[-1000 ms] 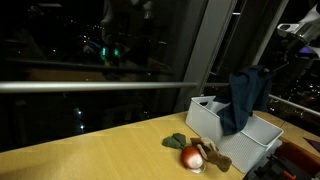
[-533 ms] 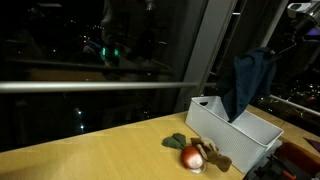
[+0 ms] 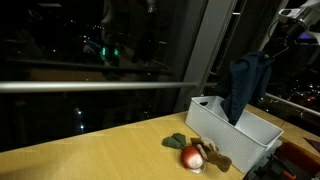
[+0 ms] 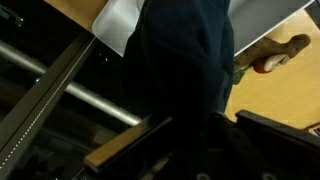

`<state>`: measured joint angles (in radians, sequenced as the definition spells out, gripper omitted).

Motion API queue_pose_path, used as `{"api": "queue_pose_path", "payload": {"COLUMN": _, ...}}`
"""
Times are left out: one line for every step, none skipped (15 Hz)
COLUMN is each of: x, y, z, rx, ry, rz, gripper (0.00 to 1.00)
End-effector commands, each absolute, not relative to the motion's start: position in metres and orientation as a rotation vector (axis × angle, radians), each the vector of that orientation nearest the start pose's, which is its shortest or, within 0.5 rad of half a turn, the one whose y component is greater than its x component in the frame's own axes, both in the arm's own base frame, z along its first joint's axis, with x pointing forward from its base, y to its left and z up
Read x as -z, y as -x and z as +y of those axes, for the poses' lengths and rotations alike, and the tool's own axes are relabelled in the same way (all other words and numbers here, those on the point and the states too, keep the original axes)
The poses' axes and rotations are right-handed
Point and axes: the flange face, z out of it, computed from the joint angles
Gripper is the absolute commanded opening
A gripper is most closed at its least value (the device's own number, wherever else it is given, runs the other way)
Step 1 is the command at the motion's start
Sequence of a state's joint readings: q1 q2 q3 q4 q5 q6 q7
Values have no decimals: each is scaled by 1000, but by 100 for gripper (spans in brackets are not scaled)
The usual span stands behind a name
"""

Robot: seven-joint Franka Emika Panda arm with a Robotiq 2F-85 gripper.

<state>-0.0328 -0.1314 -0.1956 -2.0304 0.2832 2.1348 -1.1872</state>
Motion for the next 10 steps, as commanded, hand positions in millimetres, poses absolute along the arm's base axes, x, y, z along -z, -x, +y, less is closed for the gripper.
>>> {"api": "queue_pose_path", "payload": {"x": -514, "y": -545, "z": -116, "rx": 486, "ry": 2753, "rz": -1254, "gripper": 2}}
{"api": "queue_pose_path", "payload": {"x": -507, "y": -548, "z": -115, "rx": 474, "ry": 2743, "rz": -1255, "gripper": 2}}
{"api": "queue_pose_path", "payload": {"x": -500, "y": -551, "z": -112, "rx": 462, "ry": 2735, "rz": -1256, "gripper": 2}}
{"api": "queue_pose_path", "payload": {"x": -494, "y": -553, "z": -108, "rx": 454, "ry": 2724, "rz": -1260, "gripper": 2}}
{"api": "queue_pose_path", "payload": {"x": -485, "y": -556, "z": -102, "rx": 439, "ry": 2714, "rz": -1262, "gripper": 2}}
{"api": "queue_pose_path", "payload": {"x": -477, "y": -558, "z": -97, "rx": 424, "ry": 2705, "rz": -1264, "gripper": 2}}
{"api": "queue_pose_path", "payload": {"x": -468, "y": -560, "z": -91, "rx": 402, "ry": 2694, "rz": -1260, "gripper": 2}}
{"api": "queue_pose_path", "payload": {"x": -460, "y": -563, "z": -85, "rx": 385, "ry": 2687, "rz": -1264, "gripper": 2}}
{"api": "queue_pose_path", "payload": {"x": -452, "y": -566, "z": -79, "rx": 367, "ry": 2676, "rz": -1267, "gripper": 2}}
{"api": "queue_pose_path", "payload": {"x": -447, "y": -568, "z": -74, "rx": 356, "ry": 2667, "rz": -1270, "gripper": 2}}
